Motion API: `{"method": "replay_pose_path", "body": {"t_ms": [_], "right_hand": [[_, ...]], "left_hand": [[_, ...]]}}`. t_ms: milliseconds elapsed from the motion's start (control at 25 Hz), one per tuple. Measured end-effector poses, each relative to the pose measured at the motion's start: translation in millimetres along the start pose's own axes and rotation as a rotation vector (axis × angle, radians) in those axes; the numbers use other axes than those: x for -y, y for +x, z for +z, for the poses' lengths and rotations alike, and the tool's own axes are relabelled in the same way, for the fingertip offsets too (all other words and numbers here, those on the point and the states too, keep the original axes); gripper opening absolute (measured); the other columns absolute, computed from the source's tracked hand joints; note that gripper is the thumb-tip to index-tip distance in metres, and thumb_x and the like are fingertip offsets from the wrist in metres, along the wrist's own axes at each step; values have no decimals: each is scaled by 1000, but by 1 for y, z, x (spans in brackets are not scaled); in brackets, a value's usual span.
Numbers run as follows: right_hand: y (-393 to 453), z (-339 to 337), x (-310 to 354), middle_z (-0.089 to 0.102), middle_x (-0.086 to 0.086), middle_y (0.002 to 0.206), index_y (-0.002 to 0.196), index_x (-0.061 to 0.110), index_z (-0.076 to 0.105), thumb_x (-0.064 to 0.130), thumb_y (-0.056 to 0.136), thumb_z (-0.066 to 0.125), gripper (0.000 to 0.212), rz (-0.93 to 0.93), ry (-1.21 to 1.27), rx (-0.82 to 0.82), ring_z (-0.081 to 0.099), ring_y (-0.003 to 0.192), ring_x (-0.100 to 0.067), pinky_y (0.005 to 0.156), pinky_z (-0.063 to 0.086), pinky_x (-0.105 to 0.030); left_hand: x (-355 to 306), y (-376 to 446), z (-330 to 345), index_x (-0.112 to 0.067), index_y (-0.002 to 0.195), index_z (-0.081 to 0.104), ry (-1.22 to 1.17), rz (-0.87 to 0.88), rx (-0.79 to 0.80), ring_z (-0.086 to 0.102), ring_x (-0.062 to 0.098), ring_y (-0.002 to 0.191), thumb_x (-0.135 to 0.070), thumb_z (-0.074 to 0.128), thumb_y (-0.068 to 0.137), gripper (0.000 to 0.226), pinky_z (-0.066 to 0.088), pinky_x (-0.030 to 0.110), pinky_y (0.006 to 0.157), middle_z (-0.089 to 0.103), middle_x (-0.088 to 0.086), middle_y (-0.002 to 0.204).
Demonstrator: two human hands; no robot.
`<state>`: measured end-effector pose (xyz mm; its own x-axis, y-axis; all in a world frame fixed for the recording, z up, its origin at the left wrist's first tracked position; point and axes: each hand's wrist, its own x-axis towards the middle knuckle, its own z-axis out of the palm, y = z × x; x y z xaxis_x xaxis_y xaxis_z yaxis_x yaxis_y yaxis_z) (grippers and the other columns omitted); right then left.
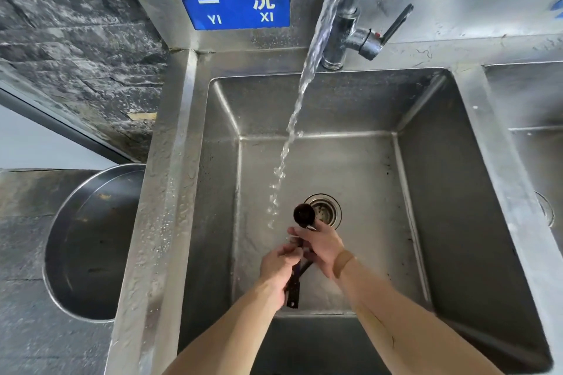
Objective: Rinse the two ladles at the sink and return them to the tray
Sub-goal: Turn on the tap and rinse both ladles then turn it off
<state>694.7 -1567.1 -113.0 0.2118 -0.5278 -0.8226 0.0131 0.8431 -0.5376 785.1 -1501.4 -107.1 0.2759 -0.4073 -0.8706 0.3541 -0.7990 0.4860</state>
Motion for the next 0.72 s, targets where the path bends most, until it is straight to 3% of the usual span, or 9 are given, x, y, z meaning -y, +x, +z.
{"method": "replay_pose_path", "body": {"t_ms": [80, 200, 280, 400, 560, 720], "right_hand": [[1, -14, -8, 71, -23, 110, 111, 1, 66, 2, 90, 59, 21, 17, -36, -51, 68, 88, -33, 88, 53, -49], [2, -39, -14, 71, -19, 107, 116, 3, 62, 2, 92, 57, 24, 64, -49, -122, 66, 85, -27, 89, 52, -45], [5, -54, -19, 69, -16, 99, 116, 7, 60, 2, 92, 56, 25, 108, 20, -194, 64, 81, -24, 82, 53, -44], [9, -73, -26, 63, -10, 82, 110, 11, 59, 0, 92, 55, 22, 154, 174, -261, 58, 65, -18, 64, 49, -30], [19, -92, -41, 62, -5, 74, 104, 17, 56, 2, 92, 56, 20, 208, 158, -298, 56, 60, -14, 59, 45, -25], [31, -100, -51, 64, -3, 78, 112, 16, 55, -7, 93, 51, 31, 271, 133, -272, 56, 58, -12, 58, 48, -25]], "left_hand": [[6, 5, 13, -16, 94, 75, 28, 5, 8, 70, 20, 88, -9, 67, 88, 12, 55, 31, 77, 76, 4, 93], [17, 18, 32, -22, 91, 77, 248, 83, 54, 66, 12, 73, -14, 64, 91, 14, 50, 22, 63, 74, 0, 85], [25, 31, 38, -18, 99, 76, 518, 174, 54, 65, 16, 83, -19, 64, 92, 14, 46, 23, 73, 73, 1, 91], [36, 52, 34, -20, 106, 73, 854, 289, -32, 65, 20, 103, -22, 65, 88, 19, 49, 27, 87, 72, 2, 110], [50, 70, 27, -22, 107, 65, 1065, 339, -123, 60, 25, 110, -28, 67, 83, 25, 50, 38, 92, 66, 5, 115], [65, 78, 27, -21, 110, 57, 1235, 330, -148, 57, 28, 113, -32, 65, 85, 28, 49, 40, 90, 62, 5, 118]]}}
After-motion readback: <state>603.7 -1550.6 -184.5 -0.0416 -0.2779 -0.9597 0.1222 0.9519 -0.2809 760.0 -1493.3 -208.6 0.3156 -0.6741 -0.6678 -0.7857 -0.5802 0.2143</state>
